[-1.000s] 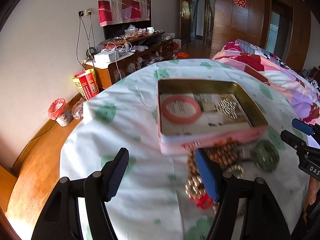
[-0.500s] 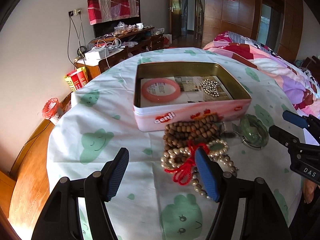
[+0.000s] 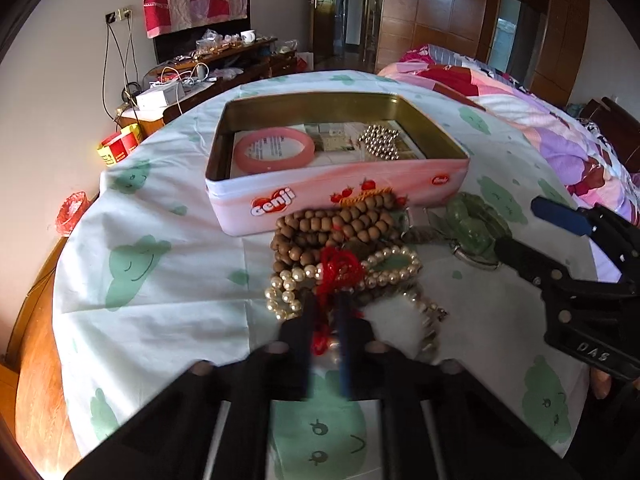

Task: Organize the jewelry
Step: 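Grasp the bead bracelet by its red tassel with the left tool, then lift the tasseled bracelet with the left tool while the right tool grasps the green jade bangle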

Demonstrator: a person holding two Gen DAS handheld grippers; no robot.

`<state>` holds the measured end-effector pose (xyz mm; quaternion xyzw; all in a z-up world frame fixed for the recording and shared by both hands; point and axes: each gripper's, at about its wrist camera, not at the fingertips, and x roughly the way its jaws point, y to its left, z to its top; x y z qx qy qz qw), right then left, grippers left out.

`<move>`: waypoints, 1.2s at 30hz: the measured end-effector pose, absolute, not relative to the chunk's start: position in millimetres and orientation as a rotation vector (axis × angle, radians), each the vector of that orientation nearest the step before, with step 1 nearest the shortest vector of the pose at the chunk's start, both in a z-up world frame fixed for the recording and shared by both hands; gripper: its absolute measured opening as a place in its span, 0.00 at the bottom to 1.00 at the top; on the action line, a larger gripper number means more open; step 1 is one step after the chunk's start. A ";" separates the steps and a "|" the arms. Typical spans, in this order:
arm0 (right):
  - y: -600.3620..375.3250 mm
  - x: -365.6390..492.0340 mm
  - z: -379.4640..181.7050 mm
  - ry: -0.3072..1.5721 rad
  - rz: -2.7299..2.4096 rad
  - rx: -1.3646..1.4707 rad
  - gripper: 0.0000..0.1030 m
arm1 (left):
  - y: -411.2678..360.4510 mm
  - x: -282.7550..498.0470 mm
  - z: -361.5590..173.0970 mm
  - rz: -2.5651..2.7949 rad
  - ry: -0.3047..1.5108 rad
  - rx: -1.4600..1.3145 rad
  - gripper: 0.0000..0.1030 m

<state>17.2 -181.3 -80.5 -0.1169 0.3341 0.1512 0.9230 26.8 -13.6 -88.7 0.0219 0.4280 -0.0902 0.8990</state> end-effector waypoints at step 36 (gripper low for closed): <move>-155.6 3.3 -72.0 0.634 0.409 -0.335 0.08 | 21.2 25.0 -39.5 -0.155 0.760 -0.042 0.03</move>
